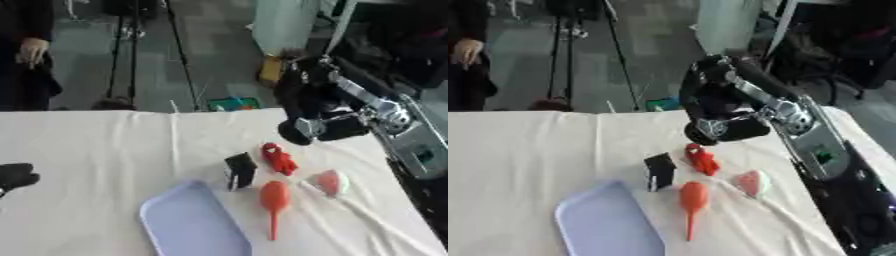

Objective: Pick up objects on the table and place them in the box.

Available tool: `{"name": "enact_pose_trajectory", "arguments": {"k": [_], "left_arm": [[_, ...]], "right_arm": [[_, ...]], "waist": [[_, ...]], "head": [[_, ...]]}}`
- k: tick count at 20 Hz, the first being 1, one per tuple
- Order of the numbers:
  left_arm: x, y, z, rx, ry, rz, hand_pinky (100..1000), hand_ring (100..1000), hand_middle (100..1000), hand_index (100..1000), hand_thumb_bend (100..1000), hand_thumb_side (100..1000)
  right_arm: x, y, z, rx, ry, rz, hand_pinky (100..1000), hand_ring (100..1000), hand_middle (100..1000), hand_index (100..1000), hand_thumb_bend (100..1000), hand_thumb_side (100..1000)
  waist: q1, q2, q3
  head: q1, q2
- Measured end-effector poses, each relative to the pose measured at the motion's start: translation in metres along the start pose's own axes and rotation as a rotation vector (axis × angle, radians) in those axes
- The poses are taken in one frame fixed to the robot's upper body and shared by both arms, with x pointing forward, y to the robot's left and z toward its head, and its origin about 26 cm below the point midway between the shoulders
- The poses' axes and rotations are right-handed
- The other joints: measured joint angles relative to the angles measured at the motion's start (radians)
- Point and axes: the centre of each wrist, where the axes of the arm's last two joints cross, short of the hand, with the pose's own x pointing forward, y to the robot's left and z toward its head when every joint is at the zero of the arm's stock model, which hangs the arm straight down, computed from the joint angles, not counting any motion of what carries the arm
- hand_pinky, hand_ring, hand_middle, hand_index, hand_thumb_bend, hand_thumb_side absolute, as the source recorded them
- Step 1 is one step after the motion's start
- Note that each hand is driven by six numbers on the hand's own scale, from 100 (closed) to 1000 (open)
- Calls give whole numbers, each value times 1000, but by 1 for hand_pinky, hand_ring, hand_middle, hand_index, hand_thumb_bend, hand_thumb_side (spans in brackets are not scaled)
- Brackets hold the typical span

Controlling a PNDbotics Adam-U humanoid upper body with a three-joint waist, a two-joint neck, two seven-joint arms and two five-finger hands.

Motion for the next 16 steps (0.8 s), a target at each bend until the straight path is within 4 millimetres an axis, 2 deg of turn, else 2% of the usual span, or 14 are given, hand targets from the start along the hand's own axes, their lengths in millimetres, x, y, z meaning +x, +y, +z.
{"name": "enact_pose_trajectory", "arguments": {"k": [7, 16], "left_arm": [[1, 1, -8, 25, -74, 9, 835, 829, 728, 675, 100, 954], [1, 1, -15, 105, -178, 50, 827, 810, 706, 664, 114, 936]], "right_arm": [[-5, 7, -6, 3, 17, -34, 403, 623, 540, 534, 100, 100], [-8, 19, -13, 7, 31, -72, 404, 624, 539, 535, 100, 100]], "waist": [[-5, 4, 33], [-12, 5, 46]], "head": [[-22, -3], [-35, -4]]}}
